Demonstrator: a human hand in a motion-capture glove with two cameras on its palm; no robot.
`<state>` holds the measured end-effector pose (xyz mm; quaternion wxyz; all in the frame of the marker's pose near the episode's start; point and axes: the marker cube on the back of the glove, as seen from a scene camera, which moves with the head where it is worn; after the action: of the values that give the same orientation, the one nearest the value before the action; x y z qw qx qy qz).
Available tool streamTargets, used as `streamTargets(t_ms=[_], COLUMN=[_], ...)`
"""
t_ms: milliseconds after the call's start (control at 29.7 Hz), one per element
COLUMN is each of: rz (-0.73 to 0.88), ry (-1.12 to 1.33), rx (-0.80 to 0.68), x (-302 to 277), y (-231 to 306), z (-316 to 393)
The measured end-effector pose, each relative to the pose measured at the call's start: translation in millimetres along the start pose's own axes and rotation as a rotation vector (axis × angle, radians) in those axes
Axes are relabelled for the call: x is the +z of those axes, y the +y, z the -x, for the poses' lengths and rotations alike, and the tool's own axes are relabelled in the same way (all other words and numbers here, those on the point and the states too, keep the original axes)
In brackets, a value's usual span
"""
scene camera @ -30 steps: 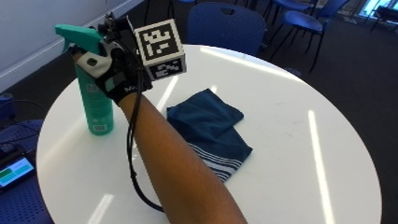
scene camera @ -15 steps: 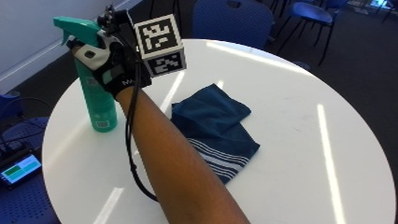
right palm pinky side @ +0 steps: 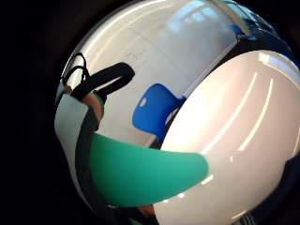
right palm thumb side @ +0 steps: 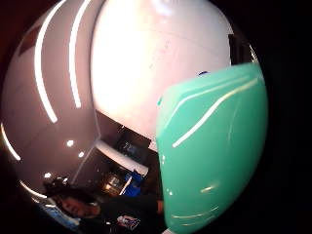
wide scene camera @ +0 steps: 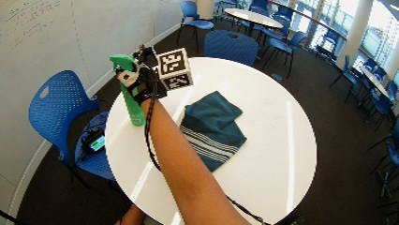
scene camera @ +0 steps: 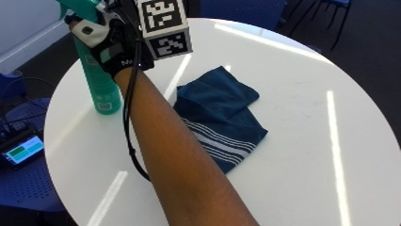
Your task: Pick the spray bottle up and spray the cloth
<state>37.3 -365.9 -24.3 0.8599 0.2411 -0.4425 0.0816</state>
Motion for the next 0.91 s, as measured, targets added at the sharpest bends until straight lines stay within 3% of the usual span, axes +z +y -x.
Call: streamTargets(t_ms=[908], rz=[0.009], ry=[-0.016], rx=[0.071], x=[10.1], y=[11.0], z=[-11.6])
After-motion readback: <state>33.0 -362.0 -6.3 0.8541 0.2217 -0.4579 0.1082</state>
